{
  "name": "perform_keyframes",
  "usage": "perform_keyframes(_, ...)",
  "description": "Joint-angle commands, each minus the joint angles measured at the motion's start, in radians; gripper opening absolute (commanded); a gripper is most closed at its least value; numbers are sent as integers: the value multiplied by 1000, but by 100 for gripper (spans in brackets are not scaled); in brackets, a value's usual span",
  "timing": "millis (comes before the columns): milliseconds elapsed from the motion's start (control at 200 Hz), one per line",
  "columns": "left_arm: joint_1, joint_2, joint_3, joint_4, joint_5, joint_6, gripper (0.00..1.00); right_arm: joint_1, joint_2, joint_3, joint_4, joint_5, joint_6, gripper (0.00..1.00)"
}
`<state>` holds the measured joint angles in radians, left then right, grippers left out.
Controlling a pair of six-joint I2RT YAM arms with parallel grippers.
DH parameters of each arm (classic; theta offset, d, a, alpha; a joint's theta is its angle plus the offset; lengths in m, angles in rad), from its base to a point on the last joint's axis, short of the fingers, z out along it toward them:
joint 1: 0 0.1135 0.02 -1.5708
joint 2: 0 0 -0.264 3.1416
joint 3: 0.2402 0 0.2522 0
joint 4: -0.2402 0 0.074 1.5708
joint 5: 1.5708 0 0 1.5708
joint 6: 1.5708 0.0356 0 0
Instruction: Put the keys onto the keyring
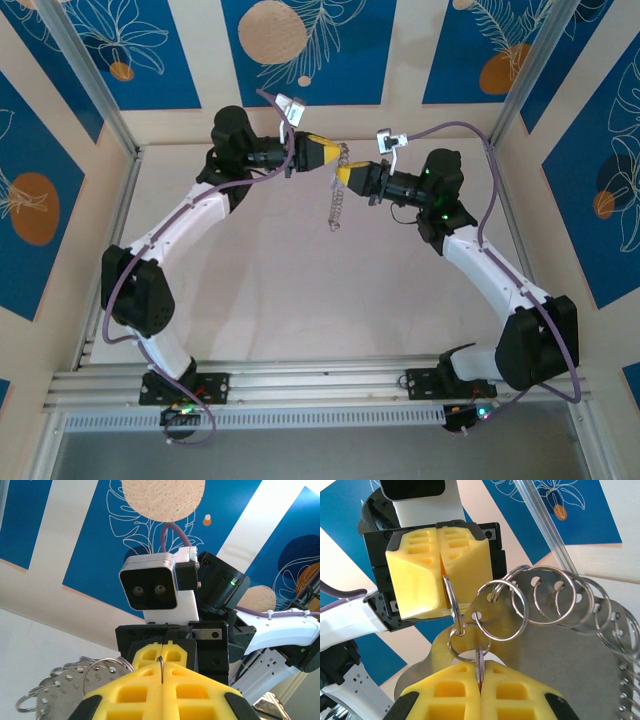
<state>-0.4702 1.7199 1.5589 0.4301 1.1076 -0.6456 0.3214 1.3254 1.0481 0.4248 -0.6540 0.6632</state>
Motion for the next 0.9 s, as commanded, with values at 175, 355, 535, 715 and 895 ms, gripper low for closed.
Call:
perform_keyframes(175, -12, -54, -2, -9, 10, 80, 0, -24, -50, 84, -254, -12, -102, 0)
perform_keyframes(355, -13, -72, 0, -100, -5, 161, 0, -41, -43, 133, -335, -38, -128, 0)
perform_keyframes(535, -21, -85, 8, -196, -21, 242, 0, -43, -24, 191, -398, -58, -152, 0)
perform_keyframes(715, -32, -91, 20, -272, -37, 307, 0, -40, -4, 235, -452, -74, -174, 0)
perform_keyframes(895, -37, -92, 20, -283, -38, 320, 0, -38, 6, 265, -493, -73, -199, 0)
